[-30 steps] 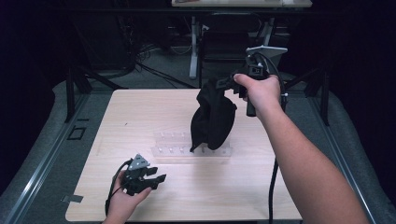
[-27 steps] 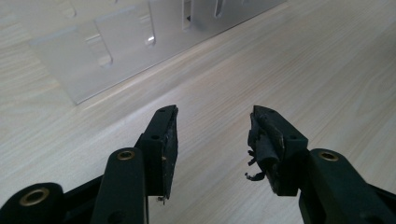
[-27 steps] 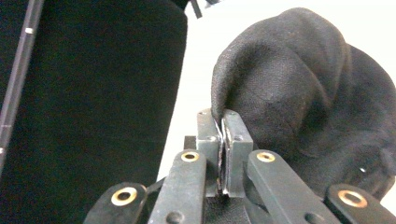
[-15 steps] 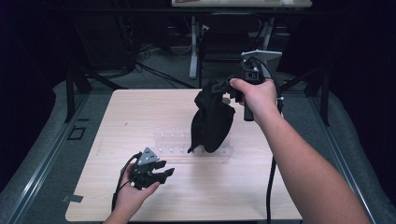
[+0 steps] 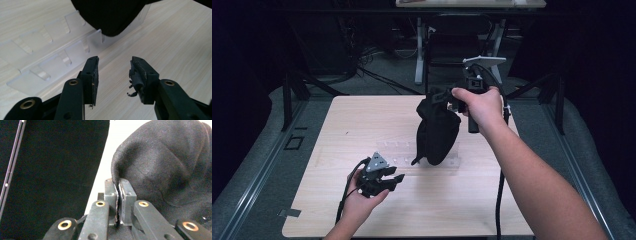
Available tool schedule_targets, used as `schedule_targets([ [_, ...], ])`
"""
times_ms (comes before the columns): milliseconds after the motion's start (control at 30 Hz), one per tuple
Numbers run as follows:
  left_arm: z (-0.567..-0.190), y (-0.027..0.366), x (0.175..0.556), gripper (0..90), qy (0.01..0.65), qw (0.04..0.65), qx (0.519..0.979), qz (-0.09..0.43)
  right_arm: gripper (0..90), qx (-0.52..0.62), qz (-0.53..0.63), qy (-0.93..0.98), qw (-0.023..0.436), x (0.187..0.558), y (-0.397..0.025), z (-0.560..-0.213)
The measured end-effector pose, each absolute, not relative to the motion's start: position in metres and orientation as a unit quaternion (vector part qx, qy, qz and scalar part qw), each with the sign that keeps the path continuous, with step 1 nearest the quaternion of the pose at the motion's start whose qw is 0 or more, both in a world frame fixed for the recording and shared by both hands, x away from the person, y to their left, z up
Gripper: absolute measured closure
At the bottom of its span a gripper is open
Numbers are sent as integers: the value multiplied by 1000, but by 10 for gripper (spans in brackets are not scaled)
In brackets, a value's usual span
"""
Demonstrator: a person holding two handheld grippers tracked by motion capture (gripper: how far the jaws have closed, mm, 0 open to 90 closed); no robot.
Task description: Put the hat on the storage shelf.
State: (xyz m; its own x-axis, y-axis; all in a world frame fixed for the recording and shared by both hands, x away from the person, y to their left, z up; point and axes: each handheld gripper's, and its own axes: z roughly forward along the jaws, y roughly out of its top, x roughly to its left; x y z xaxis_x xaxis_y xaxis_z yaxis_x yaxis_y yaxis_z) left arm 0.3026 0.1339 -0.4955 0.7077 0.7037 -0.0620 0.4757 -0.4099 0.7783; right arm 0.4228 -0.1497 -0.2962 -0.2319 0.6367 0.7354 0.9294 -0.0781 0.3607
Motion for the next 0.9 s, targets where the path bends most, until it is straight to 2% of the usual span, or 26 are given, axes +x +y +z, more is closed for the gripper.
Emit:
schedule_targets([
  [600,-466,106,306,650,317,419,835,164,854,-586,-436,-656,189,421,-143,-302],
  [900,-460,87,308,731,302,410,838,193,853,-582,-438,-659,187,420,-140,-302],
])
